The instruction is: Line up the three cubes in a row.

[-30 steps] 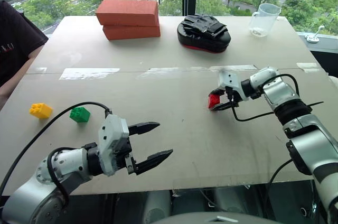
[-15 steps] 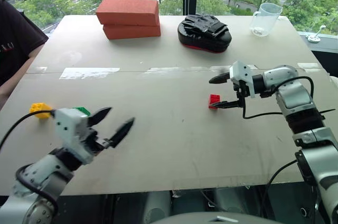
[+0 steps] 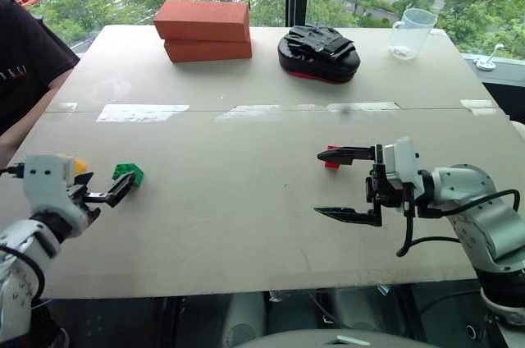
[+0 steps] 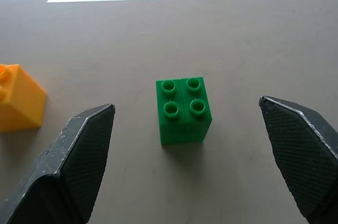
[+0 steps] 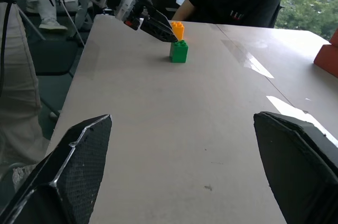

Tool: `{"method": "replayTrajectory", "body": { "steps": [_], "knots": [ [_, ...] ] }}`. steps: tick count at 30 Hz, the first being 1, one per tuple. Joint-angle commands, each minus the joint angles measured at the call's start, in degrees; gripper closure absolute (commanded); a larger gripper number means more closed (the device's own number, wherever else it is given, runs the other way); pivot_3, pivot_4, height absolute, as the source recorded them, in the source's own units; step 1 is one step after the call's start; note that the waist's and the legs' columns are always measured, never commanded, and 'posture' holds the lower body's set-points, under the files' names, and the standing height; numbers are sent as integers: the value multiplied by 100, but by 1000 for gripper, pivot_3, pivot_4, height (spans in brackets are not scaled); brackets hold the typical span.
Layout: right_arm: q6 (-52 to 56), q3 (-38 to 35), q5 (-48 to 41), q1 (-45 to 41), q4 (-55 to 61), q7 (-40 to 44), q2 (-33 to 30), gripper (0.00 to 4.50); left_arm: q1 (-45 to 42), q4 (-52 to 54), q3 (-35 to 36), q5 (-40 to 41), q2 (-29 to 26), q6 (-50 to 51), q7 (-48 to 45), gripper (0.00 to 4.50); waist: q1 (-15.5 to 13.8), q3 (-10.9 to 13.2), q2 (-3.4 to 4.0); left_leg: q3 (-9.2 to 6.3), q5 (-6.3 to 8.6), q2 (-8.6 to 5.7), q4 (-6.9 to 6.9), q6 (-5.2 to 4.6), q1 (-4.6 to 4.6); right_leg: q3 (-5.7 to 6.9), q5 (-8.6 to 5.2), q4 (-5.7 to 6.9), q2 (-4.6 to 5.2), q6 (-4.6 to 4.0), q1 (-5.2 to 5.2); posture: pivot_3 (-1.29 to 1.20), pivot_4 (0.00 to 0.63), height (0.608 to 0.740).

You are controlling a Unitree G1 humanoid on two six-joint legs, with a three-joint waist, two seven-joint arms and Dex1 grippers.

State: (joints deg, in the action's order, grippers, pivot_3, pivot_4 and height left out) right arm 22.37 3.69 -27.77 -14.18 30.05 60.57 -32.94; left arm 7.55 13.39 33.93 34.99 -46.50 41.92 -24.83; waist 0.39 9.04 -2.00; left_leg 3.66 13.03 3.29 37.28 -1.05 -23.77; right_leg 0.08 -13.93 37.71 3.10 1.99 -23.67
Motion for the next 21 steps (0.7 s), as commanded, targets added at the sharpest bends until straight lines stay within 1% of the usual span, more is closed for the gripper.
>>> {"method": "replayTrajectory", "body": {
  "steps": [1, 2, 5, 8, 10, 11, 13, 16, 17, 18, 19, 21],
  "knots": [
    [-12, -169, -44, 132, 309, -221, -126, 94, -274, -363, -211, -267, -199, -14, -117, 0, 11, 1, -1, 1, 0, 0, -2, 0, -2, 0, 0, -2, 1, 0, -1, 0, 150, 740],
    [-18, -171, -39, 173, 339, -261, -156, 94, -349, -480, -305, -339, -239, -49, -186, 0, 10, 1, -1, 3, 0, 0, -9, -1, -6, -1, -1, -4, 1, 0, -2, 0, 150, 740],
    [-16, -177, -46, 247, 398, -400, -224, 0, -598, -942, -552, -595, -340, -99, -299, 795, 24, 4, -2, 3, 1, -1, -25, 0, -6, 5, -1, -7, -4, 1, -6, 0, 150, 740],
    [-14, -211, -92, 283, 431, -473, -310, 0, -711, -1137, -627, -692, -316, -189, -473, 2282, 32, 6, -4, 4, 1, -1, -33, 0, -6, 6, -1, -8, -10, 2, -9, 0, 150, 740],
    [-18, -225, -104, 286, 434, -515, -364, 0, -767, -1207, -657, -726, -287, -271, -579, 3065, 22, 6, -6, 3, 1, 0, -33, 0, -6, 8, -1, -7, -9, 2, -8, 0, 150, 740],
    [-19, -229, -110, 285, 435, -538, -384, 0, -791, -1220, -660, -732, -269, -317, -637, 3189, 21, 6, -6, 2, 1, 1, -32, 0, -6, 9, -2, -7, -9, 2, -8, 0, 150, 740],
    [-15, -247, -133, 298, 442, -583, -417, 0, -854, -1129, -641, -659, -225, -422, -812, 3179, 20, 7, -7, 2, 0, 1, -28, -1, -6, 8, -2, -7, -4, 2, -7, 0, 150, 740],
    [-61, -355, -122, 395, 436, -680, -469, 0, -1079, -423, -822, -128, -177, -410, -1445, 3179, -23, 11, -21, -1, 0, 2, -21, -1, -7, 8, -2, -6, 0, 2, -5, 0, 150, 740],
    [-99, -402, -106, 445, 427, -700, -491, 0, -1172, -245, -962, -138, -143, -519, -1547, 3179, -53, 15, -25, -4, 0, 1, -17, -1, -10, 11, -2, -6, 3, 1, -4, 0, 150, 740],
    [-109, -481, -132, 515, 416, -702, -521, 0, -1269, -136, -1174, -132, -143, -711, -1866, 3179, -89, 15, -25, -5, 0, 1, -14, -1, -10, 12, -1, -6, 6, 1, -4, 0, 150, 740],
    [-135, -557, -152, 586, 402, -683, -555, 0, -1372, -62, -1454, -103, -257, -716, -2253, 3179, -122, 15, -25, -3, 0, 0, -12, -1, -10, 11, -1, -7, 8, 1, -4, 0, 150, 740],
    [-183, -693, -186, 715, 371, -627, -636, 0, -1743, -102, -2163, -353, -451, -1002, -2961, 3179, -132, 15, -24, 1, 0, -4, -11, -1, -10, 8, -1, -7, 9, 1, 1, 0, 150, 740]
  ]
}}
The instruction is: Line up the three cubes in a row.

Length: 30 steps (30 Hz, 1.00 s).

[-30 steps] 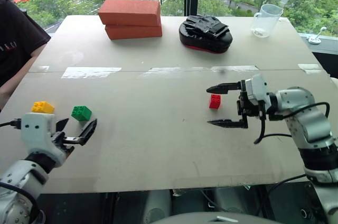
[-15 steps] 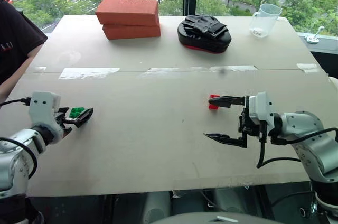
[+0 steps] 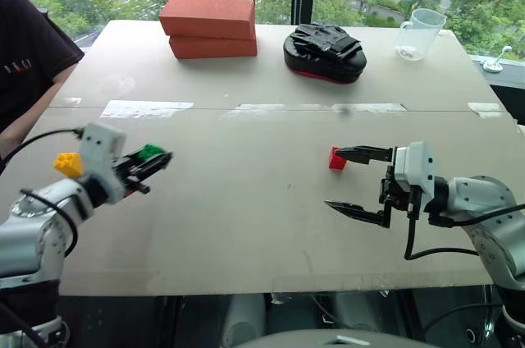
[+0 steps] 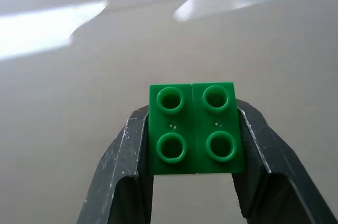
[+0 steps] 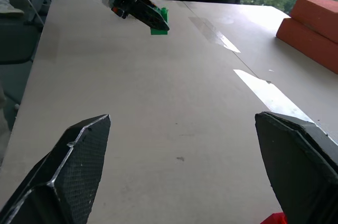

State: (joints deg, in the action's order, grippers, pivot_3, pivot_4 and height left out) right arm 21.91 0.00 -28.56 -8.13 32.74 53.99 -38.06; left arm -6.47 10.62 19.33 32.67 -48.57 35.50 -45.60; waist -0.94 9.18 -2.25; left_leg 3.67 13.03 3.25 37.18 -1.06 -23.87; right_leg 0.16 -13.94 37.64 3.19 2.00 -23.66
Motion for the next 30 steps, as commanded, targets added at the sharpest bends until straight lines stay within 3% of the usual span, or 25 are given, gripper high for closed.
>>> {"method": "replayTrajectory", "body": {
  "steps": [1, 6, 9, 12, 15, 21, 30],
  "knots": [
    [-137, -393, -129, 169, 102, 30, -152, 0, -667, 50, -1042, -218, -230, -410, -1101, 3179, -7, 3, 4, 0, 0, -1, 0, 0, 0, 0, 0, 0, -1, 0, 0, 0, 150, 740],
    [-88, -670, -218, 455, 229, -58, -272, 0, -2023, -815, -2312, -846, 41, -1057, -2085, 3179, 97, 4, 4, 27, -1, -6, 3, -2, 1, -2, 0, 2, -35, 0, 1, 0, 150, 740],
    [112, -1001, -395, 850, 400, -157, -385, 0, -3243, -2067, -3151, -1421, 659, -1631, -2759, 3179, 17, 11, 2, 26, -1, -4, 2, -2, 0, -8, 7, 7, -49, 19, -1, 0, 150, 740],
    [170, -1193, -460, 1148, 575, -292, -419, 0, -3821, -3070, -3505, -1827, 1063, -2229, -3164, 3179, -43, 10, 1, 10, -1, -9, 18, -2, -14, 1, 5, 0, -54, 16, 6, 0, 150, 740],
    [241, -1359, -544, 1384, 763, -433, -425, 0, -4304, -4103, -3684, -2164, 1515, -2861, -3364, 3179, 28, 11, 0, 21, 0, -10, 24, -3, -15, -12, 5, -6, -52, 17, 7, 0, 150, 740],
    [377, -1462, -506, 1625, 919, -715, -440, 0, -4824, -5170, -3705, -2511, 2062, -3403, -3491, 3179, 26, 12, -2, 6, 0, -9, 24, -4, -17, -4, 11, 0, -56, 28, 5, 0, 150, 740],
    [762, -1433, -540, 1639, 981, -1154, -443, 0, -5027, -6124, -3705, -3015, 2292, -4132, -3536, 3179, 20, 12, -3, 0, 0, -9, 25, -4, -20, -1, 12, 2, -55, 29, 5, 0, 150, 740]
  ]
}}
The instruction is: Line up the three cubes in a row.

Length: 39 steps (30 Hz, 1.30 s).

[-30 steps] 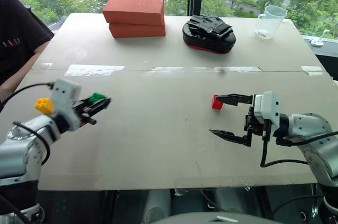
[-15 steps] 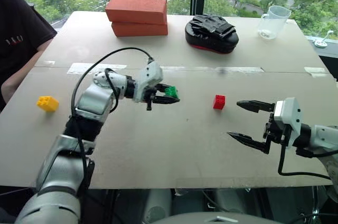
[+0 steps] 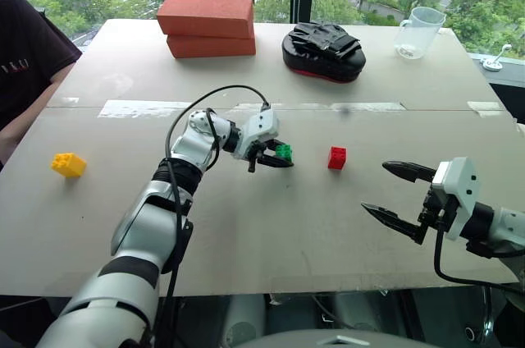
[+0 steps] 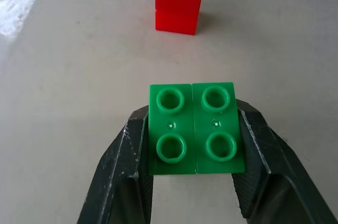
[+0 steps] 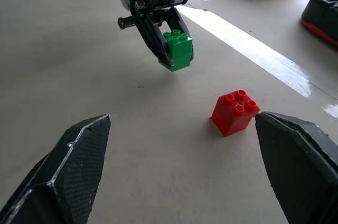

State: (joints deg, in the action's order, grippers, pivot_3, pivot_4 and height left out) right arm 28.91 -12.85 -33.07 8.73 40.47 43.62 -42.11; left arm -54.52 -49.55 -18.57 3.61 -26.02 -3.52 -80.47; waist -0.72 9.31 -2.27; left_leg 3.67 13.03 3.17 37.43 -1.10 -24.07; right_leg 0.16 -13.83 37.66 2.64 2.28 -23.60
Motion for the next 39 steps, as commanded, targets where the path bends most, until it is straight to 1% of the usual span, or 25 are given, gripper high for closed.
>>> {"method": "replayTrajectory", "body": {
  "steps": [1, 11, 24, 26, 27, 29, 31, 33, 36, 38, 39],
  "knots": [
    [97, -142, -87, -60, 202, -152, -47, 0, -264, -192, 74, -172, 67, -261, -11, 3179, -4, 0, 0, -2, 0, 0, 0, 0, -1, 1, 0, 0, 0, 0, 0, 0, 150, 740],
    [187, -39, -12, -107, 217, -212, -93, 0, -597, -693, 88, -487, 297, -453, -126, 3179, -5, 0, 0, -10, 0, -2, 5, 0, -10, 7, 0, -1, 0, 1, 0, 0, 150, 740],
    [162, 72, 44, 125, 439, -375, -15, 0, -1022, -1416, 107, -842, 613, -771, -70, 3179, -9, -1, -1, -18, 0, -3, 10, 0, -17, 15, 0, 0, 0, 1, 0, 0, 150, 740],
    [155, 71, 49, 146, 454, -383, -15, 0, -1068, -1495, 135, -867, 646, -794, -36, 2164, -9, -1, -1, -19, 0, -4, 11, 0, -17, 15, 0, 1, 0, 1, 1, 0, 150, 740],
    [154, 68, 48, 150, 455, -386, -15, 0, -1088, -1525, 150, -875, 660, -801, -14, 1957, -9, -1, -1, -19, 0, -4, 11, 0, -17, 16, 0, 2, 0, 1, 1, 0, 150, 740],
    [148, 61, 50, 161, 454, -387, -19, 0, -1121, -1572, 172, -889, 682, -769, -13, 1047, -5, -1, -1, -20, 0, -4, 12, 0, -18, 17, 1, 2, 0, 1, 0, 0, 150, 740],
    [147, 48, 42, 171, 455, -382, -24, 0, -1129, -1550, 227, -862, 671, -821, -12, 42, -4, -1, -1, -21, 0, -4, 12, 0, -18, 17, 0, 2, 0, 1, 0, 0, 150, 740],
    [143, 35, 34, 180, 454, -369, -31, 0, -1127, -1454, 325, -784, 605, -801, -30, 42, 2, -1, -1, -22, 0, -4, 12, 0, -19, 18, 0, 2, 0, 1, 0, 0, 150, 740],
    [116, 41, 41, 149, 415, -331, -45, 0, -1051, -1079, 594, -561, 353, -568, -180, 42, 11, 0, -1, -24, 0, -3, 12, 0, -21, 20, 1, 2, -1, 1, -1, 0, 150, 740],
    [85, 42, 19, 135, 402, -291, -36, 0, -901, -673, 780, -385, 141, -292, -263, 42, 16, -1, -1, -26, 0, -2, 12, 0, -22, 21, 1, 4, -1, 0, -3, 0, 150, 740],
    [41, 79, 26, 101, 374, -252, -27, 0, -733, -275, 932, -226, -43, -71, -306, 42, 26, -1, 0, -27, 0, -1, 12, 0, -22, 22, 1, 4, -1, 0, -3, 0, 150, 740]
  ]
}}
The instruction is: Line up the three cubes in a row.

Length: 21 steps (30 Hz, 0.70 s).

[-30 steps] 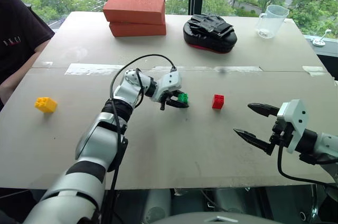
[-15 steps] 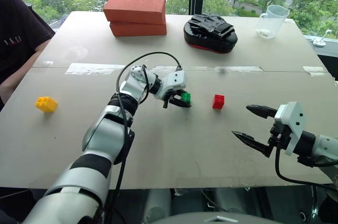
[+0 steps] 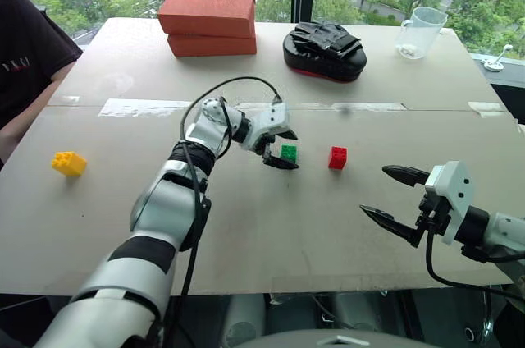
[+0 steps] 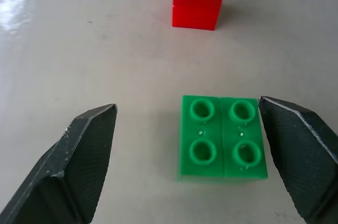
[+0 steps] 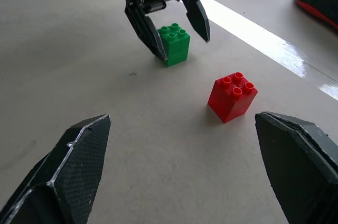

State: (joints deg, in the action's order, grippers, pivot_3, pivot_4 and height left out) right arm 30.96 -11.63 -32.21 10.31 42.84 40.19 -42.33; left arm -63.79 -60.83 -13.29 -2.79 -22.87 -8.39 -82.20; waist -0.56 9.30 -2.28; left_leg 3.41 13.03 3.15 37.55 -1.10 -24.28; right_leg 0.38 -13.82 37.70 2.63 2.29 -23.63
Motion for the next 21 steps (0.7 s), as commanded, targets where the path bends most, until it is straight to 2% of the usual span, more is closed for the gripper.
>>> {"method": "replayTrajectory", "body": {
  "steps": [1, 4, 7, 10, 13, 14, 16, 19, 21],
  "knots": [
    [-207, -7, -59, -92, 104, 136, 8, 0, 379, 1297, 565, 596, -524, 717, -157, 42, 42, -1, 2, 0, 0, 0, 0, 0, 1, -1, 0, 0, 0, 0, 0, 0, 150, 740],
    [-362, 126, -67, -246, -9, 290, 64, 0, 1043, 2831, 1110, 1258, -1019, 1954, -68, 42, 121, -1, 3, -10, 0, 6, 0, 1, 3, -1, 0, 5, 0, 0, 0, 0, 150, 740],
    [-476, 331, -178, -619, -234, 468, 196, 0, 1991, 4310, 2143, 2013, -1699, 3611, 586, 42, 180, 0, 3, -31, -1, 6, 1, 1, 4, -1, 0, 7, 1, 0, 1, 0, 150, 740],
    [-574, 548, -150, -912, -515, 672, 261, 0, 2899, 5266, 3180, 2456, -2135, 4645, 1396, 42, 155, 1, 4, -34, -1, 10, 1, 2, 17, -4, 0, 14, -1, 1, 4, 0, 150, 740],
    [-664, 783, -148, -1174, -753, 863, 335, 0, 3735, 5488, 4318, 2556, -2415, 4941, 2139, 42, 138, 0, 3, -38, -2, 7, 0, 3, 26, 3, -1, 20, 3, 0, 12, 0, 150, 740],
    [-688, 894, -150, -1301, -839, 925, 394, 0, 4153, 5484, 4680, 2373, -2517, 4802, 2477, 42, 127, 0, 2, -33, -2, 10, -1, 3, 38, -4, -1, 20, 5, 0, 18, 0, 150, 740],
    [-732, 1024, -154, -1466, -963, 1029, 460, 0, 4687, 5506, 5124, 2169, -2609, 4678, 2993, 42, 127, -3, -3, -34, -2, 9, -1, 3, 41, 0, -2, 19, 5, -1, 22, 0, 150, 740],
    [-759, 1315, -124, -1790, -1164, 1203, 576, 0, 5331, 5464, 5976, 1635, -2632, 4596, 4344, 42, 110, -4, -11, -31, -2, 13, -1, 3, 46, -1, -9, 19, 13, -15, 24, 0, 150, 740],
    [-767, 1379, -115, -1903, -1246, 1274, 601, 0, 5484, 5583, 6188, 1610, -2598, 4685, 4739, 42, 84, -8, -23, -34, -2, 16, -1, 3, 44, 2, -9, 19, 16, -17, 24, 0, 150, 740]
  ]
}}
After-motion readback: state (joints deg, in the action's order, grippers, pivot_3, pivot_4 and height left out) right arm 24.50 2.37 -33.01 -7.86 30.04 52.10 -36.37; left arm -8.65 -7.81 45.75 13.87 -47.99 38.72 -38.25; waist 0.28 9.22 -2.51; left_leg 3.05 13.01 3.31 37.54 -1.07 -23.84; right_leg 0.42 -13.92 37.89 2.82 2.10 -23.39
